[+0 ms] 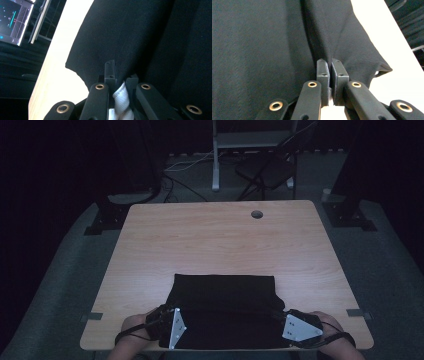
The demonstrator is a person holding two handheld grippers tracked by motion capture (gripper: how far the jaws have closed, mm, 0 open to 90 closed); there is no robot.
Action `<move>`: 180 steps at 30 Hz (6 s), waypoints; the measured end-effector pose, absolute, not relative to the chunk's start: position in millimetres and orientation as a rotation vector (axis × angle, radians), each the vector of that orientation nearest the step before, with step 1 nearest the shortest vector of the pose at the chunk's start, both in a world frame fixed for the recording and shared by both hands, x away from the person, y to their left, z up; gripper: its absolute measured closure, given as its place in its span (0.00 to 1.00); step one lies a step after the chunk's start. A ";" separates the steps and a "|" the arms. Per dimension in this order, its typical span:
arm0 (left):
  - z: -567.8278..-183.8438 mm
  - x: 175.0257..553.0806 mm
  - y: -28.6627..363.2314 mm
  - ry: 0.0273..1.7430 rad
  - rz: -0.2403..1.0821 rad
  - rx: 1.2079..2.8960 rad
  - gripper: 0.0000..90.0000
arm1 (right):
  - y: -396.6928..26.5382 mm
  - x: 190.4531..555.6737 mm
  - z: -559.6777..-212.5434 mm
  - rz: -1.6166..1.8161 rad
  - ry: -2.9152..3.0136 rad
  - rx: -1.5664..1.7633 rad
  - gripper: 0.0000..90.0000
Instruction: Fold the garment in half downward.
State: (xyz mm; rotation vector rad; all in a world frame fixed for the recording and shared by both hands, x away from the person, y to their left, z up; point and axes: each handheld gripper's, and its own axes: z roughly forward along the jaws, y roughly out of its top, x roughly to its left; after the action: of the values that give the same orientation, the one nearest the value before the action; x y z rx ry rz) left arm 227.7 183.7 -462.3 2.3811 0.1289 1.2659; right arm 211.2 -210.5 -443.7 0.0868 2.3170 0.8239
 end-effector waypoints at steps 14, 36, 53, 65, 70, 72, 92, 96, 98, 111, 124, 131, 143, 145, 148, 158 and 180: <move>-446.0 217.5 185.5 0.198 1.253 2.277 0.95 | -204.8 200.4 -434.3 0.881 2.271 0.055 0.89; -449.5 219.9 185.6 0.111 1.092 2.369 0.70 | -205.7 222.5 -432.7 0.833 2.461 0.163 0.42; -457.6 218.8 186.0 0.149 1.091 2.339 0.95 | -216.0 200.2 -445.3 0.867 2.351 0.219 0.93; -450.4 213.1 194.3 0.116 1.103 2.256 0.95 | -212.7 192.7 -436.2 0.888 2.271 0.144 0.93; -444.4 206.9 195.3 0.118 1.141 2.226 0.95 | -213.6 190.1 -432.2 0.904 2.255 0.151 0.93; -441.8 204.3 196.5 0.119 1.136 2.219 0.95 | -215.0 189.3 -430.3 0.919 2.246 0.158 0.93; -438.7 164.9 207.6 0.074 1.044 2.210 0.95 | -230.0 155.0 -428.0 0.999 2.270 0.109 0.91; -437.6 158.8 208.5 0.067 1.031 2.207 0.95 | -228.1 146.0 -429.8 1.000 2.273 0.086 0.92; -436.6 157.3 208.5 0.063 1.025 2.203 0.95 | -228.3 143.9 -429.5 0.999 2.267 0.088 0.92; -444.2 161.1 214.8 0.035 0.866 2.318 0.80 | -231.7 145.6 -443.5 0.969 2.416 0.104 0.81; -416.7 184.4 226.7 0.257 0.615 2.166 0.44 | -231.4 175.5 -433.2 1.246 2.420 0.247 0.23; -394.5 181.3 219.8 0.150 0.442 2.017 0.43 | -221.5 199.0 -438.3 1.258 2.472 0.269 0.23; -432.9 211.1 210.1 0.296 0.334 2.338 0.43 | -227.4 213.3 -446.7 1.232 2.626 0.440 0.23; -436.5 216.4 212.4 0.345 0.281 2.312 0.43 | -228.6 218.6 -447.3 1.234 2.669 0.505 0.22; -439.1 222.0 215.3 0.384 0.236 2.294 0.38 | -229.4 221.8 -447.4 1.243 2.683 0.512 0.22; -432.1 230.9 212.5 0.401 0.185 2.222 0.22 | -221.9 227.1 -432.5 1.323 2.634 0.467 0.11; -439.2 244.3 202.7 0.380 0.204 2.270 0.22 | -233.6 215.9 -437.4 1.235 2.686 0.368 0.11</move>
State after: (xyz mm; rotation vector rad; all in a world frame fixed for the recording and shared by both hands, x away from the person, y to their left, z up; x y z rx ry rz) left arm 244.3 202.7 -439.2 2.2699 0.3796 0.2044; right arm 215.9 -233.6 -437.4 0.3675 2.6859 1.2353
